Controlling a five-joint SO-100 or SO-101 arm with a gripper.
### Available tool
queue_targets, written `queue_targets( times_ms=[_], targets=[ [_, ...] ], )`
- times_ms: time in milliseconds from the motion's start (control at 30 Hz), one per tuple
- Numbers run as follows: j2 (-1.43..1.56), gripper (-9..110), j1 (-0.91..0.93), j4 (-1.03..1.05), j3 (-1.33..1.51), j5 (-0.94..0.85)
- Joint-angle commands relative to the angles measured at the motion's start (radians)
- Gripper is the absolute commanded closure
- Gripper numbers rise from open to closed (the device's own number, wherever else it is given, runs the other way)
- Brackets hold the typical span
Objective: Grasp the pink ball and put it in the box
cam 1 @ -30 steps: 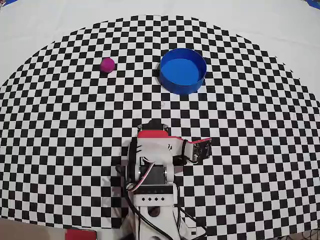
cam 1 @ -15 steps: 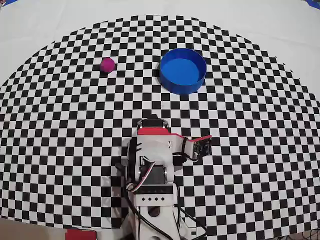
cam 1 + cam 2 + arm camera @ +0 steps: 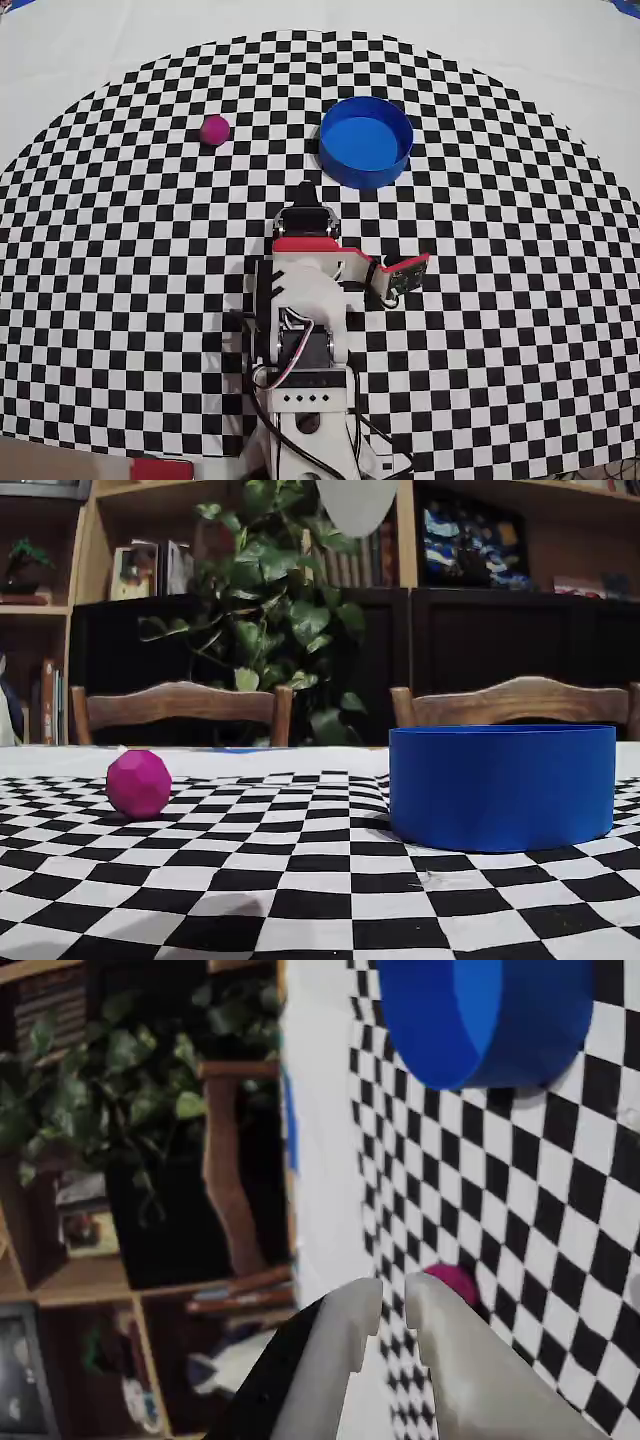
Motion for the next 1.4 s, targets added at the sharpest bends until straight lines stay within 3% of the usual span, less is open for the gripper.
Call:
queue_targets(
  times_ms=[0,967,1167,1367],
  targets=[
    [0.008,101,-0.002,-0.08,0.008,0.002],
    [0.008,101,0.018,-0.316,0.008,-0.002],
    [0.008,101,0.018,-0.31,0.008,-0.186],
    [0.008,101,0.021,-0.287,0.008,-0.532]
  ],
)
